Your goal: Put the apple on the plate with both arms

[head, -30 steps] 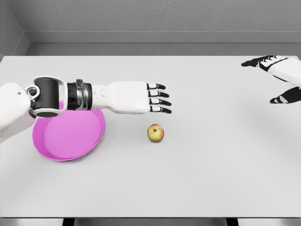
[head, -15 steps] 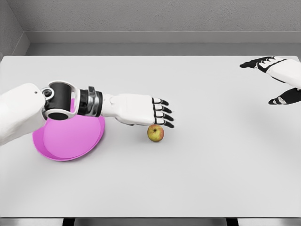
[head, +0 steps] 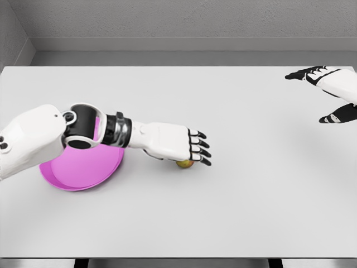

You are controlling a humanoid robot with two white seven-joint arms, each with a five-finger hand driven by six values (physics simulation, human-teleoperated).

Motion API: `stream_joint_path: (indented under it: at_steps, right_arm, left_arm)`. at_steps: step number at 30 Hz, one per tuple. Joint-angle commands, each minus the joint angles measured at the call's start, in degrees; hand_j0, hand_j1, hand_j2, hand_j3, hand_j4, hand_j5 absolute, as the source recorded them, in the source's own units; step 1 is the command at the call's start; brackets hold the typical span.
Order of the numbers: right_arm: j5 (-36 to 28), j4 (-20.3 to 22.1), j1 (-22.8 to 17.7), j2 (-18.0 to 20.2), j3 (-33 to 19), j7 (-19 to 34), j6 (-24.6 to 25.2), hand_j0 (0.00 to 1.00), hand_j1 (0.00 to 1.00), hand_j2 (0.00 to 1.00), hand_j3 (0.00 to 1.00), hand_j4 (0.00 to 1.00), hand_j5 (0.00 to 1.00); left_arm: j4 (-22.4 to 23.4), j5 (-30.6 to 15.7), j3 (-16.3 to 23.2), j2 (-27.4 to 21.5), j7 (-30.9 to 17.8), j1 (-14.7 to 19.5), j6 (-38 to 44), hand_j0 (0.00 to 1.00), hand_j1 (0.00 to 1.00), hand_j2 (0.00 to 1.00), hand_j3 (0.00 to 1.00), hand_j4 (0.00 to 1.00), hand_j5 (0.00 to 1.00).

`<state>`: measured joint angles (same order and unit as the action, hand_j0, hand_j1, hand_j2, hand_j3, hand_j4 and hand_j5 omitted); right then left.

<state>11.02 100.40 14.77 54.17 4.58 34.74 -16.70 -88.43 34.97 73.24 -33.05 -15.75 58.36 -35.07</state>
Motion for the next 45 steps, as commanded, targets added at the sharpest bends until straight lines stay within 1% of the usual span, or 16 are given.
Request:
stream_joint_path:
  at_steps: [1, 4, 5, 7, 9, 10, 17, 23, 27, 29, 32, 33, 37, 42, 44, 45]
  right_arm:
    - [-0.2, 0.1, 0.0, 0.1, 0.0, 0.0, 0.1, 1.00, 1.00, 1.00, 1.00, 1.00, 1.00]
    - [-0.2, 0.1, 0.0, 0.1, 0.0, 0.0, 0.1, 1.00, 1.00, 1.00, 1.00, 1.00, 1.00]
    - [-0.2, 0.1, 0.0, 0.1, 0.0, 0.0, 0.1, 1.00, 1.00, 1.00, 1.00, 1.00, 1.00]
    - [-0.2, 0.1, 0.0, 0.1, -0.1, 0.0, 0.1, 1.00, 1.00, 1.00, 1.00, 1.00, 1.00]
    - [-0.2, 0.1, 0.0, 0.1, 0.0, 0.0, 0.1, 1.00, 1.00, 1.00, 1.00, 1.00, 1.00]
    - [-0.2, 0.1, 0.0, 0.1, 0.0, 0.0, 0.1, 1.00, 1.00, 1.00, 1.00, 1.00, 1.00]
    - [-0.2, 0.1, 0.0, 0.1, -0.1, 0.0, 0.1, 1.00, 1.00, 1.00, 1.00, 1.00, 1.00]
    - [-0.2, 0.1, 0.0, 0.1, 0.0, 0.0, 0.1, 1.00, 1.00, 1.00, 1.00, 1.00, 1.00]
    - [-0.2, 0.1, 0.0, 0.1, -0.1, 0.0, 0.1, 1.00, 1.00, 1.00, 1.00, 1.00, 1.00]
    - [-0.2, 0.1, 0.0, 0.1, -0.1, 0.0, 0.1, 1.00, 1.00, 1.00, 1.00, 1.00, 1.00]
    - [-0.2, 0.1, 0.0, 0.1, -0.1, 0.0, 0.1, 1.00, 1.00, 1.00, 1.00, 1.00, 1.00]
    - [-0.2, 0.1, 0.0, 0.1, -0.1, 0.0, 0.1, 1.00, 1.00, 1.00, 1.00, 1.00, 1.00]
    - [-0.2, 0.1, 0.0, 0.1, -0.1, 0.0, 0.1, 1.00, 1.00, 1.00, 1.00, 1.00, 1.00]
    - [-0.2, 0.1, 0.0, 0.1, -0.1, 0.0, 0.1, 1.00, 1.00, 1.00, 1.00, 1.00, 1.00]
    - [-0.2, 0.1, 0.0, 0.1, -0.1, 0.0, 0.1, 1.00, 1.00, 1.00, 1.00, 1.00, 1.00]
    - [-0.2, 0.1, 0.0, 0.1, -0.1, 0.0, 0.1, 1.00, 1.00, 1.00, 1.00, 1.00, 1.00]
  left_arm:
    - [0.1, -0.2, 0.4, 1.1, 0.0, 0.0, 0.1, 1.00, 1.00, 1.00, 1.00, 1.00, 1.00]
    - [0.4, 0.3, 0.6, 1.6, -0.1, 0.0, 0.1, 1.00, 1.00, 1.00, 1.00, 1.00, 1.00]
    - [0.4, 0.3, 0.8, 1.6, -1.6, 0.1, 0.1, 1.00, 1.00, 1.00, 1.00, 1.00, 1.00]
    - [1.3, 0.3, 1.1, 1.7, -2.1, 0.2, 0.1, 1.00, 1.00, 1.00, 1.00, 1.00, 1.00]
    - [1.8, 0.5, 1.2, 1.7, -2.2, 0.4, 0.1, 1.00, 1.00, 1.00, 1.00, 1.00, 1.00]
    - [2.0, 1.7, 1.2, 1.9, -2.4, 0.6, 0.1, 1.00, 1.00, 1.00, 1.00, 1.00, 1.00]
    - [2.1, 1.9, 1.3, 2.8, -2.8, 0.9, 0.1, 1.00, 1.00, 1.00, 1.00, 1.00, 1.00]
    - [2.3, 1.8, 1.3, 2.9, -7.2, 1.0, 0.1, 1.00, 1.00, 1.00, 1.00, 1.00, 1.00]
    - [2.4, 1.8, 1.3, 2.9, -7.4, 1.0, 0.1, 1.00, 1.00, 1.00, 1.00, 1.00, 1.00]
    - [3.5, 1.8, 1.2, 3.0, -7.4, 1.0, 0.1, 0.98, 0.98, 0.98, 0.98, 0.98, 0.98]
    - [3.7, 1.7, 1.1, 3.3, -7.4, 1.3, 0.1, 0.92, 0.92, 0.92, 0.92, 0.92, 0.92]
    - [3.8, 1.7, 1.1, 3.3, -7.4, 1.3, 0.1, 0.86, 0.86, 0.86, 0.86, 0.86, 0.86]
    - [3.8, 1.7, 1.1, 3.3, -7.4, 1.3, 0.1, 0.78, 0.78, 0.78, 0.78, 0.78, 0.78]
    - [3.9, 1.8, 1.2, 3.7, -7.4, 1.2, 0.1, 0.76, 0.76, 0.76, 0.76, 0.76, 0.76]
    - [3.9, 1.9, 1.2, 3.7, -7.4, 1.2, 0.1, 0.71, 0.71, 0.71, 0.71, 0.71, 0.71]
    - [3.9, 1.9, 1.2, 3.7, -7.4, 1.2, 0.1, 0.66, 0.66, 0.66, 0.66, 0.66, 0.66]
